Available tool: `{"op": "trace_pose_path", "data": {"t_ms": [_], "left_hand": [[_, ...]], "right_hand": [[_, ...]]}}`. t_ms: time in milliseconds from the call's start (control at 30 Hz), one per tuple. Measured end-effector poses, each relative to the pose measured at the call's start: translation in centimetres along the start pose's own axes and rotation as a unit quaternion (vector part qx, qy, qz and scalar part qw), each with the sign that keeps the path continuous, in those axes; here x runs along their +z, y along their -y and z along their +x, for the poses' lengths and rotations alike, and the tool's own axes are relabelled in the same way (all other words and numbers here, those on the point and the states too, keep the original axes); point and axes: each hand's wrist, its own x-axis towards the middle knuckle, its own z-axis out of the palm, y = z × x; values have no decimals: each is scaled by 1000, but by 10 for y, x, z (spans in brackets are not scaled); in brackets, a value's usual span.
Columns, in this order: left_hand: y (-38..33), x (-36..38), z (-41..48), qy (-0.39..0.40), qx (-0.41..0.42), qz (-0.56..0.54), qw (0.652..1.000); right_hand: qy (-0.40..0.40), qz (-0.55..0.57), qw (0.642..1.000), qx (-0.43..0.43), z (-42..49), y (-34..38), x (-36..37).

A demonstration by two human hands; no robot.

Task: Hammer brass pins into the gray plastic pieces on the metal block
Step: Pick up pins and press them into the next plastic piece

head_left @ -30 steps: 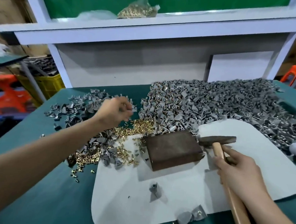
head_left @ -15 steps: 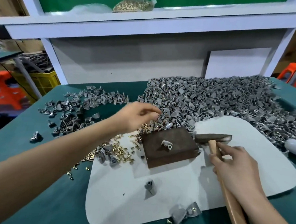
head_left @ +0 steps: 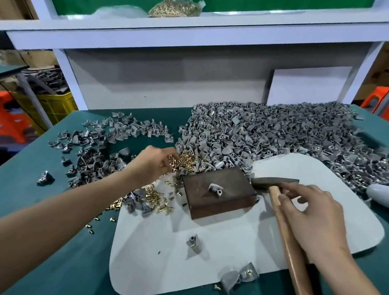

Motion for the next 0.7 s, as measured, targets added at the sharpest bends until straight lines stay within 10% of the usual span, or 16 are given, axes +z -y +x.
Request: {"op": "trace_pose_path", "data": {"t_ms": [300,700], "left_hand": [[-4,-14,2,-42,-93,2,995],[-10,-33,-6,-39,-138,-352,925]], "right_hand": [[-11,161,986,-34,-3,22,-1],[97,283,953,-42,6,50,5]]}}
